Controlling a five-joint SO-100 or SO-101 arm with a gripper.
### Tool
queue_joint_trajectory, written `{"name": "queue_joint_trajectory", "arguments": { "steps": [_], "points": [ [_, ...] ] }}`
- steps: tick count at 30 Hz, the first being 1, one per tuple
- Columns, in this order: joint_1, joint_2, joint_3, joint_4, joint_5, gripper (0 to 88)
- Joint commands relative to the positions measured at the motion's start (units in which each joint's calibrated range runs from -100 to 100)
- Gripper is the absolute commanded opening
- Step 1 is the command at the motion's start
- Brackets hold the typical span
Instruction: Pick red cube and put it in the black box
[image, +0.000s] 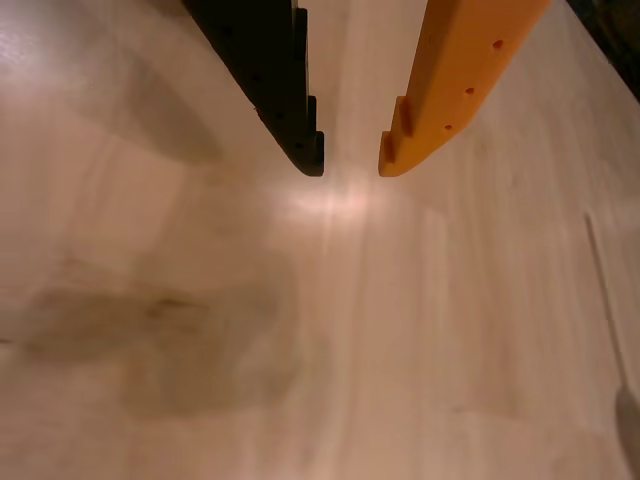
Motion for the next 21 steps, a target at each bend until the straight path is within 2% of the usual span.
{"name": "queue_joint_trajectory", "arguments": {
  "steps": [1,21],
  "points": [
    [0.91,-1.99,0.52,1.48,-0.43,7.9],
    [0.91,-8.18,1.79,6.56,-0.85,7.6]
  ]
}}
